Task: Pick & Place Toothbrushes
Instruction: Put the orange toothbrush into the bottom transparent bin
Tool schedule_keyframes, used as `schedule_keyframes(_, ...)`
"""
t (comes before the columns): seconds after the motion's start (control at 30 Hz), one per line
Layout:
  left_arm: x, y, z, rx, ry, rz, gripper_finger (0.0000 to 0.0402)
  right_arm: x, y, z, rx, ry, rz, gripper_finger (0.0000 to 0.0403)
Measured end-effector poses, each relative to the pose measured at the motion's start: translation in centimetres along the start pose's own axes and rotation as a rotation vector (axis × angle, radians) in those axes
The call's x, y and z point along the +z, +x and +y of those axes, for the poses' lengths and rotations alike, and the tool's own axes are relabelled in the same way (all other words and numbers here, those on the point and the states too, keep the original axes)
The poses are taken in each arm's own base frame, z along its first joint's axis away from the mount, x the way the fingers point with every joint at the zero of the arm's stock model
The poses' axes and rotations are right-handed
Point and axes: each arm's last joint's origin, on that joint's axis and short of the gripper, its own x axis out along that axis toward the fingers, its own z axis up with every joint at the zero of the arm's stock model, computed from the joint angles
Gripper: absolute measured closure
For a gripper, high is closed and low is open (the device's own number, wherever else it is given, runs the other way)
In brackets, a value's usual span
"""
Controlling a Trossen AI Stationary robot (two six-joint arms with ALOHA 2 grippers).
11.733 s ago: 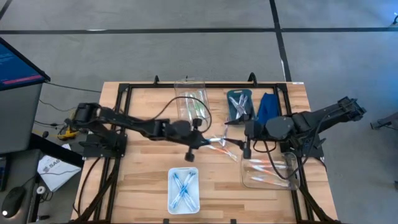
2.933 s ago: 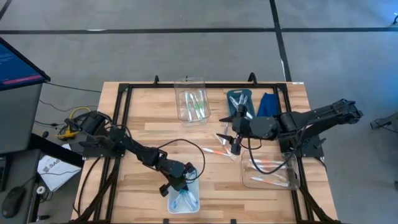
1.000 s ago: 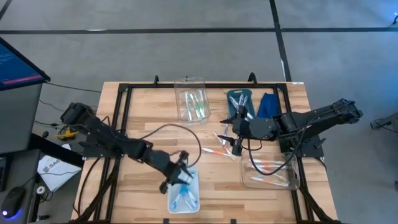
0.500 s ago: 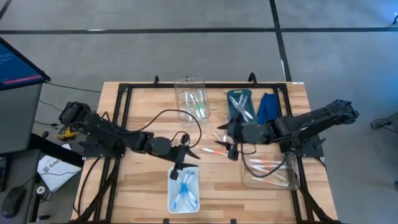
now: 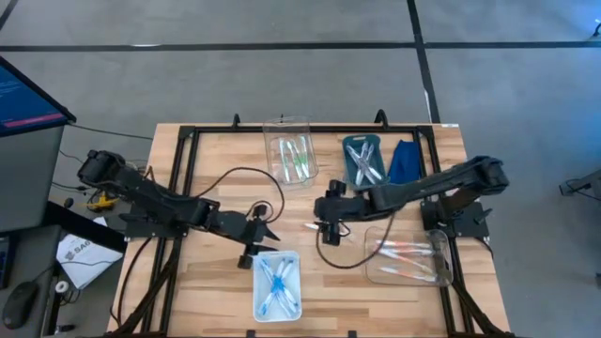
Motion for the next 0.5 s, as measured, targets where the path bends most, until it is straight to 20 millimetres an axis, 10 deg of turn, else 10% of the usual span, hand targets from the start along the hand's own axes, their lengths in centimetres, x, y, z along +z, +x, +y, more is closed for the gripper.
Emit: schedule_keyframes(0.5, -2.5, -4.4, 0.0, -0.034, -0.066, -0.157, 0.0271, -2.8, 7.0, -0.6, 0.189, -0.034, 0.445, 0.0143)
